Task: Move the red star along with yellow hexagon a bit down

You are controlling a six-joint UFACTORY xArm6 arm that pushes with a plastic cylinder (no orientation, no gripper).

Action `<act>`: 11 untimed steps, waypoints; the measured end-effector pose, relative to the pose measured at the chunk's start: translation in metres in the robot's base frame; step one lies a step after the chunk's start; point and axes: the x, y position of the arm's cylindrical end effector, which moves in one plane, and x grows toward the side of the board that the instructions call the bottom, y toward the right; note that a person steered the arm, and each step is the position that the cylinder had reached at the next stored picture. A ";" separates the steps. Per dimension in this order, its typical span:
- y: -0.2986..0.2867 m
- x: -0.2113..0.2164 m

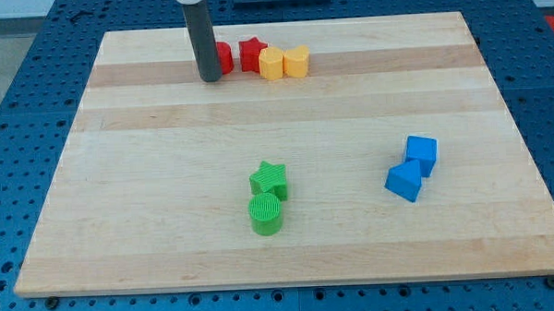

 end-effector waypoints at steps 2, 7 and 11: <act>-0.022 -0.022; 0.069 -0.089; 0.068 -0.079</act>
